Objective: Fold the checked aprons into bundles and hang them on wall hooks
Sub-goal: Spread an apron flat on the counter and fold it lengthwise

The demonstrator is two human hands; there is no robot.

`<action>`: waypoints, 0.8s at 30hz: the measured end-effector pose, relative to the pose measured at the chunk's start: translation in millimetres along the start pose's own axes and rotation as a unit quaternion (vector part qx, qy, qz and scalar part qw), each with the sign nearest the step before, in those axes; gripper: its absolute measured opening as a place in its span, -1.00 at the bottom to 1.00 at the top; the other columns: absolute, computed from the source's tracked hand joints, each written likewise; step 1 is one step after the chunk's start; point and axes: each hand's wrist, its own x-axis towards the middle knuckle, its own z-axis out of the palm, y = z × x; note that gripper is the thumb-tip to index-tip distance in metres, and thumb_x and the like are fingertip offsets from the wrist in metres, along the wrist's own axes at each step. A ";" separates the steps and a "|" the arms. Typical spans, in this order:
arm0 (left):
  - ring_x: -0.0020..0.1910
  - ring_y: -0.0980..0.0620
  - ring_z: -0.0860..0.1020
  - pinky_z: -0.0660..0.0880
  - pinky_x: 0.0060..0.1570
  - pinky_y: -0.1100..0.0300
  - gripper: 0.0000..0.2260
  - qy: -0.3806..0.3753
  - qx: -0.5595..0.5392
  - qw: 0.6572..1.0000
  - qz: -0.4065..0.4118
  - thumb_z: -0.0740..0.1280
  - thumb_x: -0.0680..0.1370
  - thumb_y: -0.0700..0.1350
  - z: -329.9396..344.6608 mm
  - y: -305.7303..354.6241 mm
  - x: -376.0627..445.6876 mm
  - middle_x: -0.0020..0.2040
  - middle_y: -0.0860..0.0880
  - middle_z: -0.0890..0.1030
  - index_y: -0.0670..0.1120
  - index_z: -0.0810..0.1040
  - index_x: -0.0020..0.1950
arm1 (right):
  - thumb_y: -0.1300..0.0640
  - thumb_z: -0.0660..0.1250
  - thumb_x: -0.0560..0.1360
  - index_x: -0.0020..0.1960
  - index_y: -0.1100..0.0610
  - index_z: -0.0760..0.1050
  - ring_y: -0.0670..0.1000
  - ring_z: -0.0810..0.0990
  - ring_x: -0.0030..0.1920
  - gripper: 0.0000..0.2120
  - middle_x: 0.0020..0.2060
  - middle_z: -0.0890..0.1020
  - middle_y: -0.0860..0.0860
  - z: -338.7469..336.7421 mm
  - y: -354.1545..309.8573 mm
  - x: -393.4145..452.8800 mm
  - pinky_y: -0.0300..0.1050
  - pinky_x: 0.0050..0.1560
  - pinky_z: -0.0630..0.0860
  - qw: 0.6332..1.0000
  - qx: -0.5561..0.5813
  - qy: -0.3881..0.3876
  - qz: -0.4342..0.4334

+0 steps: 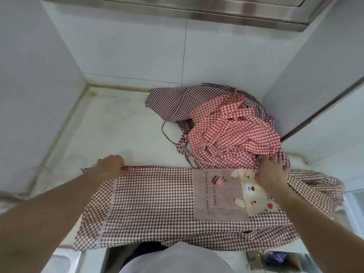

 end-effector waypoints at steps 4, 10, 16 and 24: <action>-0.14 0.06 0.48 0.32 -0.17 0.22 -0.85 0.012 -0.097 0.994 0.047 0.39 0.57 0.01 3.8 -22.7 -1.6 -0.14 0.02 0.50 -0.03 0.55 -0.15 | 0.21 0.38 0.36 0.17 0.17 0.49 0.20 0.47 0.15 -0.62 0.10 0.51 0.15 10.7 -55.2 -18.5 0.20 0.21 0.38 0.976 0.083 0.095 -0.176; 0.06 0.01 0.54 0.40 0.00 0.18 -0.85 -0.009 -0.101 0.994 0.046 0.41 0.53 0.06 -4.8 -33.6 -9.0 0.01 0.04 0.57 0.03 0.57 0.01 | 0.16 0.33 0.51 0.36 0.14 0.43 0.10 0.37 0.34 -0.58 0.28 0.46 0.08 23.5 -172.0 -59.3 0.03 0.38 0.36 0.904 0.226 -0.075 -0.355; -0.02 -0.04 0.55 0.49 -0.01 0.14 -0.43 -0.032 -0.149 0.978 -0.143 0.44 0.43 0.23 2.4 -83.2 -18.2 0.04 -0.07 0.59 -0.20 0.56 0.20 | 0.12 0.27 0.59 0.49 0.04 0.29 0.09 0.33 0.41 -0.52 0.39 0.40 0.05 42.5 -222.4 -70.3 0.10 0.48 0.25 0.918 0.177 -0.147 -0.323; 0.07 -0.14 0.57 0.43 0.10 0.15 -0.63 0.119 -0.492 0.829 -0.239 0.34 0.61 -0.05 22.2 -65.0 -30.7 0.17 -0.24 0.62 -0.34 0.58 0.23 | -0.03 0.34 0.56 0.36 0.02 0.41 0.09 0.35 0.35 -0.60 0.27 0.42 0.06 41.3 -240.3 -66.8 0.08 0.43 0.30 0.931 0.156 -0.142 -0.299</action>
